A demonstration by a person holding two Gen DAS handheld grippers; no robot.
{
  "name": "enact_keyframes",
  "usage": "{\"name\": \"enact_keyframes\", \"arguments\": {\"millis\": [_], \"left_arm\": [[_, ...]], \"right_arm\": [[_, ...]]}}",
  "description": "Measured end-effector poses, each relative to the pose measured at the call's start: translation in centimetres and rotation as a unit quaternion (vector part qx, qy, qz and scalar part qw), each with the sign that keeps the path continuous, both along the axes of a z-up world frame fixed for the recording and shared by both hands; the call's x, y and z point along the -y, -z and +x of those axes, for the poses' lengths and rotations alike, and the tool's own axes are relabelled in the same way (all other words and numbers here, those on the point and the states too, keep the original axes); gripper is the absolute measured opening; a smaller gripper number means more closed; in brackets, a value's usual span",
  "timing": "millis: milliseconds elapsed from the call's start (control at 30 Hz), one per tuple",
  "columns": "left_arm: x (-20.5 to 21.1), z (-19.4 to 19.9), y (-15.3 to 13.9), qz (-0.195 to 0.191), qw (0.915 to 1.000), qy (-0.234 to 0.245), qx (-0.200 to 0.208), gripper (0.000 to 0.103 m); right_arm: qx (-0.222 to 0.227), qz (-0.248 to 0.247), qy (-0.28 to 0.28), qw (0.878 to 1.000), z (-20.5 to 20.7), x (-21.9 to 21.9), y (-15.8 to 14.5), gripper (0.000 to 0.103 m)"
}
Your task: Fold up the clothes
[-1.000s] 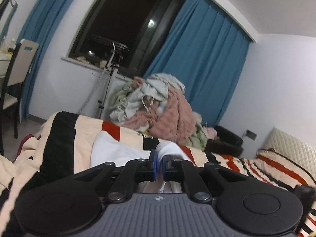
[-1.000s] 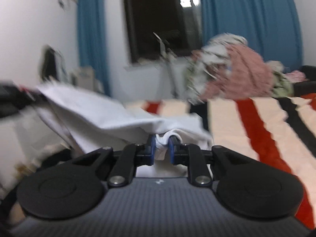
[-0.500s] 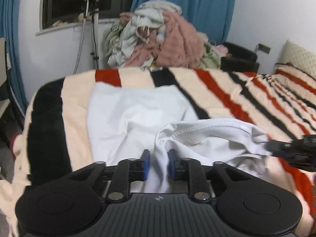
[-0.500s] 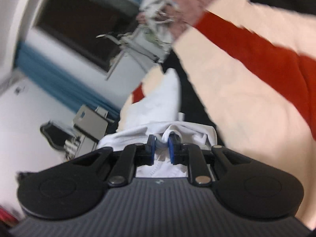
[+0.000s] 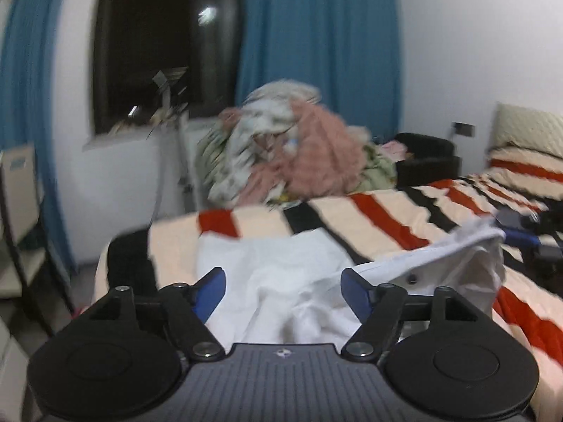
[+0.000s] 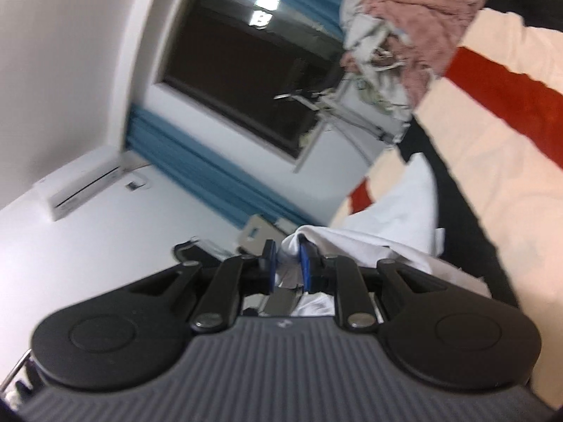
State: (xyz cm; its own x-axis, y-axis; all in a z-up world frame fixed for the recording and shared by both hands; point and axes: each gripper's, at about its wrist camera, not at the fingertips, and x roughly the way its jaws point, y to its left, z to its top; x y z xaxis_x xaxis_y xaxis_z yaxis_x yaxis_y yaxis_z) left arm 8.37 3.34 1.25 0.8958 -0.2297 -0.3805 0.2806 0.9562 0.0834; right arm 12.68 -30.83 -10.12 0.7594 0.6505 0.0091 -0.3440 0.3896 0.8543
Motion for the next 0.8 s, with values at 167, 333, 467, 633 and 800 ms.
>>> {"name": "enact_keyframes", "arguments": {"millis": [167,333,467,633,800], "left_arm": [[5.2,-1.1,1.2,0.075,0.9948,0.056,0.04,0.078],[9.4,-0.9,3.8,0.14,0.9869,0.059,0.053,0.08],[10.7,0.2,5.6,0.187,0.9786,-0.034,0.079,0.08],[7.8,0.4,4.4,0.12,0.9804,-0.136,0.076,0.082],[6.5,-1.5,2.4,0.06,0.9839,-0.133,0.104,0.087]], "right_arm": [[0.039,0.003,-0.023,0.999,-1.3,-0.4,-1.5,0.017],[0.054,0.014,-0.033,0.998,-2.0,-0.1,-1.8,0.017],[0.055,-0.006,-0.019,0.998,-2.5,0.5,-1.9,0.017],[0.023,-0.066,0.025,0.997,-2.4,1.1,-1.5,0.017],[-0.023,-0.133,0.055,0.989,-1.8,0.4,-0.6,0.019]]}}
